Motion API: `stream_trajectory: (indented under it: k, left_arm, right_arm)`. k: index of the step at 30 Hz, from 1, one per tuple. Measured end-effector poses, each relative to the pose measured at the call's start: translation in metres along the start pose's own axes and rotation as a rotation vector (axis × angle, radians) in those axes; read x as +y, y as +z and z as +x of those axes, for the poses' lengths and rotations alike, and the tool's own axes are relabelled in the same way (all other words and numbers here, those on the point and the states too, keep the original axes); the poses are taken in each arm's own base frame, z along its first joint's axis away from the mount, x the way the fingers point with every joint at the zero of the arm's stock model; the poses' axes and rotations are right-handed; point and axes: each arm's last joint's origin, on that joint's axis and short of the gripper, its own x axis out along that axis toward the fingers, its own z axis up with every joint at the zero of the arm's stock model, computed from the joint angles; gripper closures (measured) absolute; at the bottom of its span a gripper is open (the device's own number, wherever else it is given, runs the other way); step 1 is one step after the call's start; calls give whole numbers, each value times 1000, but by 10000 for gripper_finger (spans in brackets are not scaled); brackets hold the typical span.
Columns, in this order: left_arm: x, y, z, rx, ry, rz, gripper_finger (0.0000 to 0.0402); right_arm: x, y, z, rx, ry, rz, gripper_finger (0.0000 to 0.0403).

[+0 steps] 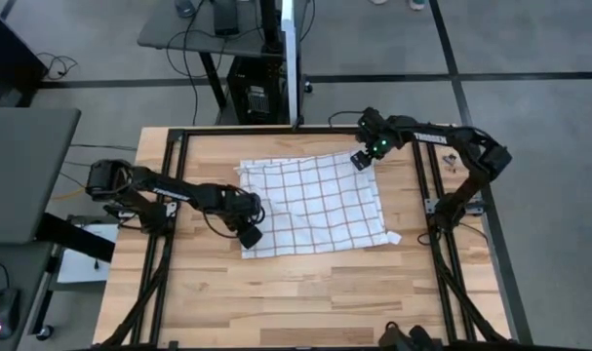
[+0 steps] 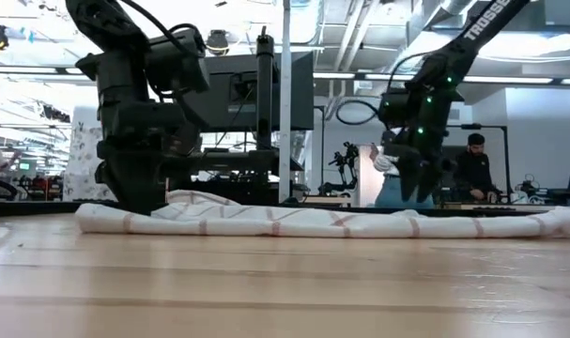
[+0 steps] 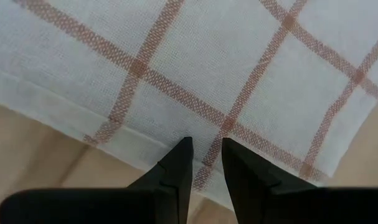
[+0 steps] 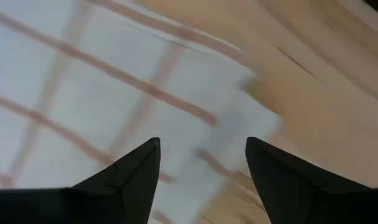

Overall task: Roll towel
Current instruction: Fold the white towel

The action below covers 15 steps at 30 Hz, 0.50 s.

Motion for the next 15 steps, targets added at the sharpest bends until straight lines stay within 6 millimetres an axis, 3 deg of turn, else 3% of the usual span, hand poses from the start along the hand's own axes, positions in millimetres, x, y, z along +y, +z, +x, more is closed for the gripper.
stream_trajectory:
  k: [3,6,9,15]
  left_arm:
    - [-3,-2,-1,46,-37,3,330]
    - [-11,7,-20,33,-67,0,330]
    - [-20,26,-56,-110,-80,34,330]
    - [-6,54,-106,-326,73,61,330]
  right_arm:
    - [-6,-4,3,37,17,19,173]
    - [2,-4,-8,-3,128,38,173]
    - [23,-3,-24,-86,200,8,173]
    - [70,-6,-29,-155,279,-75,173]
